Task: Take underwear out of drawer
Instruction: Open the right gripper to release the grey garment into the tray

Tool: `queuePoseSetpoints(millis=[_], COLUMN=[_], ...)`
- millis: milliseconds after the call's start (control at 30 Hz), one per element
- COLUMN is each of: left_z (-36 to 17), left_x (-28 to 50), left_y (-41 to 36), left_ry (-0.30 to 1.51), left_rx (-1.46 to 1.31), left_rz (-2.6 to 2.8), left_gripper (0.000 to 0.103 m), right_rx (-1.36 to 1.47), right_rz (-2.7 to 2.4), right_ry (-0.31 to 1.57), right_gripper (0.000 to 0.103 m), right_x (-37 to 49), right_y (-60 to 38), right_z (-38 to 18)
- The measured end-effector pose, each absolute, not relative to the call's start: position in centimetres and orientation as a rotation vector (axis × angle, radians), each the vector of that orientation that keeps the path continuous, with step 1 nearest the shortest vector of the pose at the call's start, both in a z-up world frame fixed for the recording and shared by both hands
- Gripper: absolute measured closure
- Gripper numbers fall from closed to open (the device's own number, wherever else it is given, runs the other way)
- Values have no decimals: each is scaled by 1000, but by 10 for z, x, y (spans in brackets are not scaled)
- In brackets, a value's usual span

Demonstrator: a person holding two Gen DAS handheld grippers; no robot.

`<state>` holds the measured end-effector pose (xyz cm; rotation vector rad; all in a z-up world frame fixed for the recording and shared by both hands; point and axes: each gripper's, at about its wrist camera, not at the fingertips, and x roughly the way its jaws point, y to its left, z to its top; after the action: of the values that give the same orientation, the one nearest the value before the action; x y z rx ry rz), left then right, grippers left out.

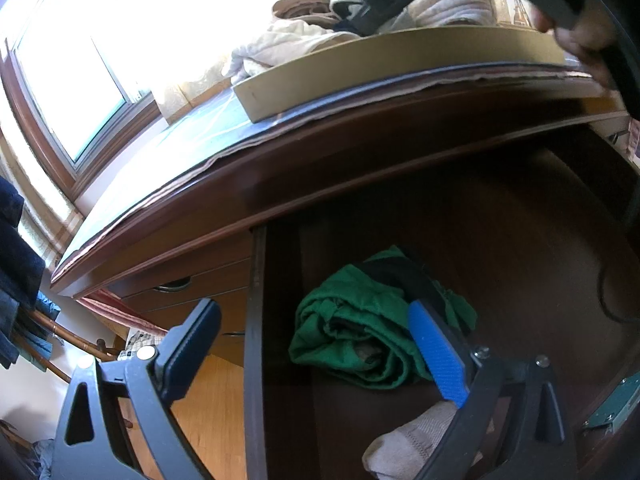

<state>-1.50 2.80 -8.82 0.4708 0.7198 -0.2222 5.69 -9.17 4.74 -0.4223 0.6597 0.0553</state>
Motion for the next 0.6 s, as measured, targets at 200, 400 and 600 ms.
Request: queuePoseSetpoints(millis=[200,400,600], left_z=[-88,-88,-88], left_x=[-15,-16,-17], left_y=[28,29,30], left_ry=[718,720,717], left_rx=[473,474,474], left_rz=[-220,-219,-219], left_gripper=[7,7,7], right_rx=[-351,-205,-34], right_rz=[47,58,78], right_ry=[628,589,574], right_gripper=[18,18,18], right_x=[32,11,-17], right_y=[-103,-123,-141], right_z=[56,63,53])
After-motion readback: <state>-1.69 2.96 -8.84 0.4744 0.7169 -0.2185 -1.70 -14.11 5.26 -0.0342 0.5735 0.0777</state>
